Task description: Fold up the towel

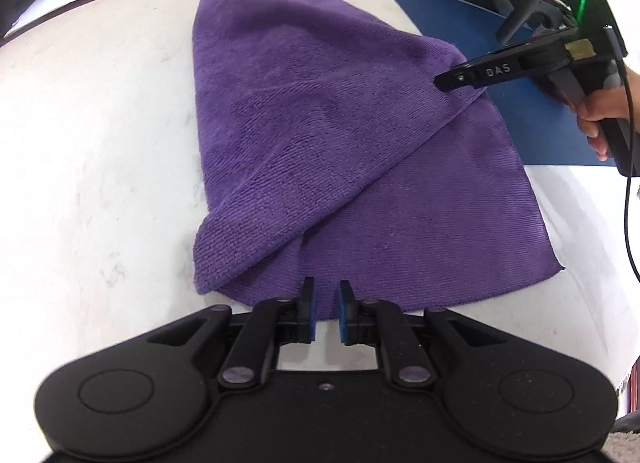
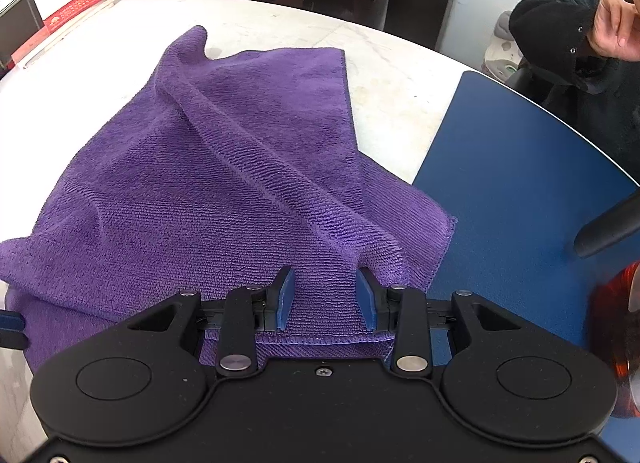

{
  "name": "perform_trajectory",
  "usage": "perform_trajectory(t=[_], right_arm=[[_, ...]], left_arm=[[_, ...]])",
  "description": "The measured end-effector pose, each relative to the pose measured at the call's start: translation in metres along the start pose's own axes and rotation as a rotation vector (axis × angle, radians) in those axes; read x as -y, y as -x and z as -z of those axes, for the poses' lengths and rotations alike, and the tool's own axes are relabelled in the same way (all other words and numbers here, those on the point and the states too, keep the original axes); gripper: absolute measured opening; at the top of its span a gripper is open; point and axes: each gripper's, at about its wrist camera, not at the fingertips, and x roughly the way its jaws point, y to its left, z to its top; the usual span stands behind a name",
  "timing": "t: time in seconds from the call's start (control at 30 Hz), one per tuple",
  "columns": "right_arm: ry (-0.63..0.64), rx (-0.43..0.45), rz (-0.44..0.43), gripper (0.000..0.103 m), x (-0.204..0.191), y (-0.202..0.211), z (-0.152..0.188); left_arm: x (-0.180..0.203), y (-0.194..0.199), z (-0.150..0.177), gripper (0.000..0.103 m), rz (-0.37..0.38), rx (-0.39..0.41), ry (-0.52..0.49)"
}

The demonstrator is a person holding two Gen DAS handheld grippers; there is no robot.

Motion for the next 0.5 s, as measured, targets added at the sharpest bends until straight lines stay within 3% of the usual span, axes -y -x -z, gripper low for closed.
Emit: perform_trajectory(t=[0.17,0.3,0.5], right_arm=[[0.013,0.009,-0.009,0.035,0.001,0.000,0.002],[0.010,0.011,-0.008,0.035,0.000,0.000,0.002],[0.007,-0.005,-0.001,0.035,0.000,-0.001,-0.001]], left_arm=[[-0.003,-0.001,0.001,0.009,-0.008,-0.011,0.014],[-0.002,0.009,0.001,0.013,-0.026,-0.006,-0.037],[0.005,0.037,-0.015,0.031,0.048,0.128,-0.111]])
